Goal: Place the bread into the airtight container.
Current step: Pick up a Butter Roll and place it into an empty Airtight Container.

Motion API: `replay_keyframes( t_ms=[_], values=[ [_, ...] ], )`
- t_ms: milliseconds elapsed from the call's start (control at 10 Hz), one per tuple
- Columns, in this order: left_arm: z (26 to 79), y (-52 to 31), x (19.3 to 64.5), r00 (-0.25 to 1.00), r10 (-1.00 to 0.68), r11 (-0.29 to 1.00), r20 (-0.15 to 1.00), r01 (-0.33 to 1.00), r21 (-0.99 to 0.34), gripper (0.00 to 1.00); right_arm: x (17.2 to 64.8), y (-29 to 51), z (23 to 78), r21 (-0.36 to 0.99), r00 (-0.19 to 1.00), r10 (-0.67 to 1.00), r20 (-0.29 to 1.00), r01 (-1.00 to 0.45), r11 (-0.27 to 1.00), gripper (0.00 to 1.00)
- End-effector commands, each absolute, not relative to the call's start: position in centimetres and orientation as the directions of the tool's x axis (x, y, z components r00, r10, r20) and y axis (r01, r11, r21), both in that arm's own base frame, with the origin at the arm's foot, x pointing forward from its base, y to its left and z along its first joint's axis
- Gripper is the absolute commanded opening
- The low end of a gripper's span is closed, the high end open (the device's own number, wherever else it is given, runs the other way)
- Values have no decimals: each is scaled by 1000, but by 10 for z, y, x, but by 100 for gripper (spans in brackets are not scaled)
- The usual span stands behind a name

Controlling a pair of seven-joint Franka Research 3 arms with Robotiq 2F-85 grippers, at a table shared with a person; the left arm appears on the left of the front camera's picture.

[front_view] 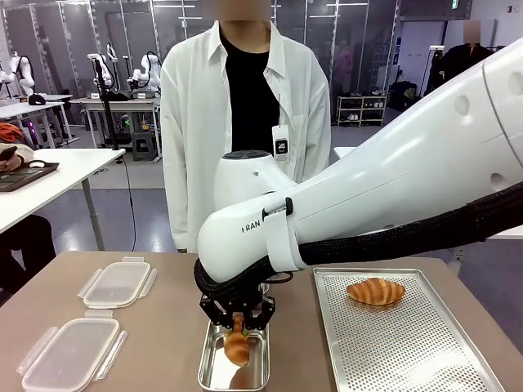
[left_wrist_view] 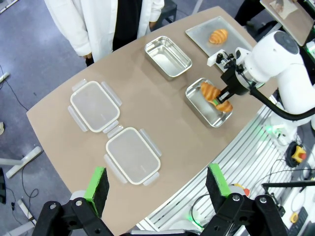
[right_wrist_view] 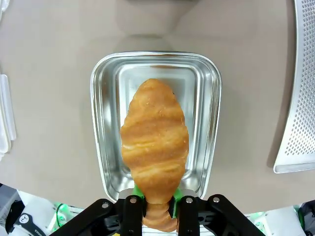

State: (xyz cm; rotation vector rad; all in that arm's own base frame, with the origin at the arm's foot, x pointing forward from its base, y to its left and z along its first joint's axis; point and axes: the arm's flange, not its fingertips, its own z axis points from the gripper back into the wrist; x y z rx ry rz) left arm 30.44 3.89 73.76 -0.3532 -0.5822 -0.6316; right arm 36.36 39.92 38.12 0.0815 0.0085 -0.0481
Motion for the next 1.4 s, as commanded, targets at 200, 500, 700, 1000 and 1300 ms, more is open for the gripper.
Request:
replay_keyframes(
  t_ms=[200, 500, 700, 1000, 1300],
  values=[
    [739, 39, 304, 644, -466, 742, 607, 658, -127, 100, 377, 404, 354, 84, 998, -44, -45, 47, 995, 18],
    [739, 39, 304, 644, -466, 742, 607, 658, -127, 100, 378, 407, 343, 63, 997, -42, -60, 45, 997, 58],
    [739, 39, 304, 644, -466, 742, 607, 658, -127, 100, 376, 404, 346, 70, 997, -40, -59, 44, 997, 94],
    [739, 39, 304, 644, -466, 742, 607, 658, -127, 100, 368, 393, 347, 62, 996, -56, -68, 60, 996, 100],
    [739, 39, 304, 644, -466, 742, 607, 658, -127, 100, 373, 402, 343, 62, 996, -51, -73, 56, 996, 100]
  ],
)
